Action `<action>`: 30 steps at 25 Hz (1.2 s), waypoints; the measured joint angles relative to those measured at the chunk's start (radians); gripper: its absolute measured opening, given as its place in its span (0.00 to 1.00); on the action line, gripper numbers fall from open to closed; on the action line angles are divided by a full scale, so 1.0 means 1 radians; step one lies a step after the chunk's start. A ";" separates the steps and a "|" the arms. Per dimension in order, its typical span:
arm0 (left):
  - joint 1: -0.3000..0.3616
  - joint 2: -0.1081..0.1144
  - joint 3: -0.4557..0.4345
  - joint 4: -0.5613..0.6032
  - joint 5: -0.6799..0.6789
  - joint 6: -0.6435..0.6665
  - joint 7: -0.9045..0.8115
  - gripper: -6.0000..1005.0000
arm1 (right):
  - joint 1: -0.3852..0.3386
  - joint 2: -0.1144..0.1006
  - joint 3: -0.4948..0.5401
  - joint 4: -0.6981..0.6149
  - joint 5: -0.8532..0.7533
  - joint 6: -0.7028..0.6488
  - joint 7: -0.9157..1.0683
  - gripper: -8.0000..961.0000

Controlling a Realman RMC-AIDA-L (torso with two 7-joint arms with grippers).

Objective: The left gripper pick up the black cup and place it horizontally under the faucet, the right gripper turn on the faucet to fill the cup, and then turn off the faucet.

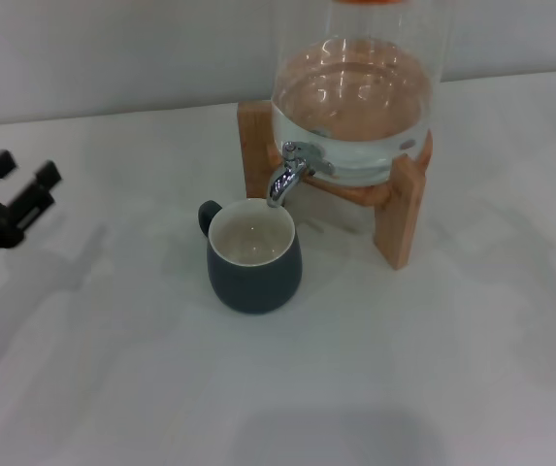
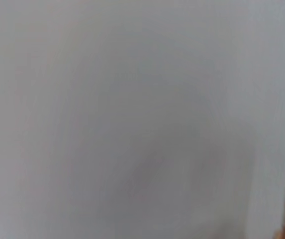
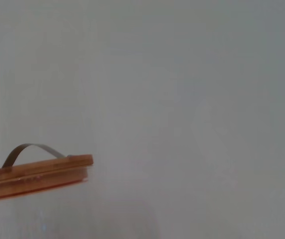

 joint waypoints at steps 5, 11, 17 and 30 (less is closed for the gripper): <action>0.006 0.001 -0.006 -0.004 -0.060 0.001 -0.003 0.64 | -0.026 0.002 -0.007 -0.014 -0.003 0.038 -0.001 0.78; -0.008 0.002 -0.052 -0.032 -0.072 -0.002 -0.003 0.76 | -0.064 0.006 -0.051 -0.062 -0.002 0.127 0.045 0.78; -0.019 0.002 -0.082 -0.038 -0.090 0.004 -0.003 0.86 | -0.100 0.012 -0.292 -0.158 0.034 0.124 0.129 0.78; -0.073 0.002 -0.132 -0.102 -0.121 0.012 -0.007 0.87 | -0.024 0.012 -0.819 -0.385 0.072 -0.032 0.280 0.78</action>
